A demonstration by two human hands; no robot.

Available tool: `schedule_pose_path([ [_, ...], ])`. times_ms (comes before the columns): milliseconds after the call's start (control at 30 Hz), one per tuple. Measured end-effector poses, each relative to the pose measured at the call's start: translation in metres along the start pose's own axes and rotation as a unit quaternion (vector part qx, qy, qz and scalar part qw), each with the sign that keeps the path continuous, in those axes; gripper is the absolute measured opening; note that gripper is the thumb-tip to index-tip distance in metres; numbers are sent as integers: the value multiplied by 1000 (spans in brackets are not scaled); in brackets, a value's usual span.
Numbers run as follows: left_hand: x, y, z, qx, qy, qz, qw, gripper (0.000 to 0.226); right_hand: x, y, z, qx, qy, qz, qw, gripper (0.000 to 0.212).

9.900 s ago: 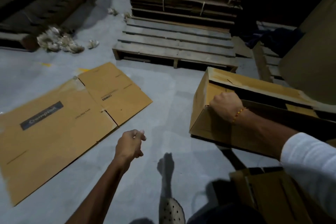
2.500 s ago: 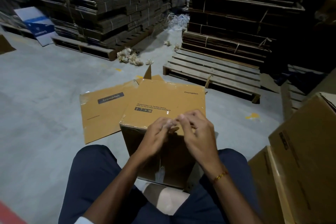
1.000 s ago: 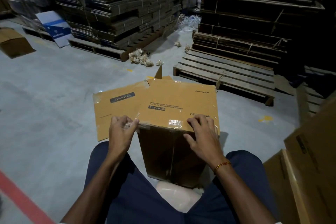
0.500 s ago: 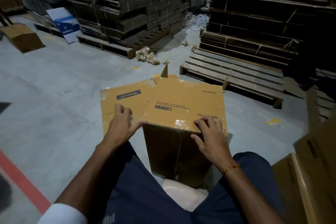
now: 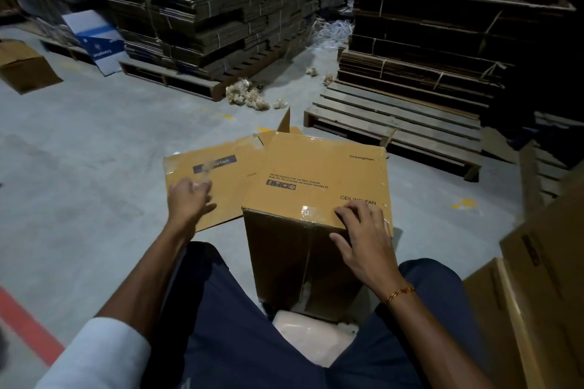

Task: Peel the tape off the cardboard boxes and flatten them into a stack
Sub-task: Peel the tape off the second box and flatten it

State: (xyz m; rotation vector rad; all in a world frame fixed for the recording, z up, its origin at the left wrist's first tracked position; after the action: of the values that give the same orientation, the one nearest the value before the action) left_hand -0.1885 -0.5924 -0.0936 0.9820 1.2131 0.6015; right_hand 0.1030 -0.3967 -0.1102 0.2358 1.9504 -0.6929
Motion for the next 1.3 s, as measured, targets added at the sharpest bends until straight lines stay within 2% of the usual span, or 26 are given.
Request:
schedule_pose_path([
  [33, -3, 2, -1, -45, -3, 75, 996, 20, -1, 2, 1, 5, 2, 3, 1000, 46],
  [67, -4, 7, -1, -48, -12, 82, 995, 18, -2, 3, 2, 7, 2, 3, 1000, 47],
  [167, 1, 35, 18, 44, -74, 23, 996, 7, -5, 1, 2, 16, -16, -41, 999, 50],
  [267, 22, 68, 57, 156, -119, -41, 980, 4, -11, -15, -3, 34, -30, -170, 984, 59],
  [333, 39, 87, 83, 236, -143, -61, 959, 7, -18, -30, -11, 60, -34, -323, 944, 63],
  [400, 55, 98, 106, 293, -198, -85, 932, 12, -24, -45, -20, 80, -47, -478, 874, 61],
  [433, 62, 99, 114, 295, -231, -78, 924, 16, -25, -50, -25, 83, -51, -525, 845, 59],
  [500, 72, 100, 124, 246, -276, -9, 929, 18, -22, -57, -32, 74, -46, -560, 824, 44],
  [567, 74, 101, 130, 149, -302, 116, 934, 14, -18, -60, -33, 65, -10, -548, 834, 29],
  [600, 76, 99, 132, 91, -314, 192, 926, 13, -16, -61, -32, 65, 6, -540, 839, 26],
  [700, 81, 93, 140, -68, -332, 391, 856, 27, -12, -69, -33, 62, 33, -523, 849, 26],
  [767, 82, 87, 144, -119, -330, 452, 820, 34, -9, -75, -36, 54, 25, -516, 855, 27],
  [833, 76, 80, 141, -138, -339, 445, 817, 35, -9, -76, -38, 36, -14, -508, 861, 29],
  [900, 62, 69, 130, -144, -364, 382, 837, 38, -11, -70, -33, 10, -93, -503, 859, 35],
  [967, 48, 57, 118, -132, -403, 282, 861, 45, -11, -64, -24, -32, -163, -468, 868, 31],
  [1033, 41, 50, 114, -118, -435, 197, 871, 38, -7, -62, -17, -61, -176, -417, 890, 24],
  [1100, 40, 50, 115, -112, -445, 139, 878, 34, -3, -65, -15, -52, -167, -406, 897, 17],
  [1200, 37, 52, 121, -83, -455, 102, 881, 43, -1, -68, -12, -54, -157, -416, 894, 3],
  [1300, 26, 63, 128, -21, -459, 91, 884, 42, -15, -66, -18, -76, -171, -440, 878, 6],
])
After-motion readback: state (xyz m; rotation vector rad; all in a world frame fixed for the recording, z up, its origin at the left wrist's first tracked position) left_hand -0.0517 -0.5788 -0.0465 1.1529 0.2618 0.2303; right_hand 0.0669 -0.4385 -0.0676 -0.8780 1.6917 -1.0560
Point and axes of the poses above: each hand's wrist, its own z-axis away from the middle knuckle, its own x-axis out of the palm, y = z × x, the point moved 2 cm from there along -z, towards the middle knuckle, and after that the axes turned 4 degrees about -z, right-handed, at the moved point
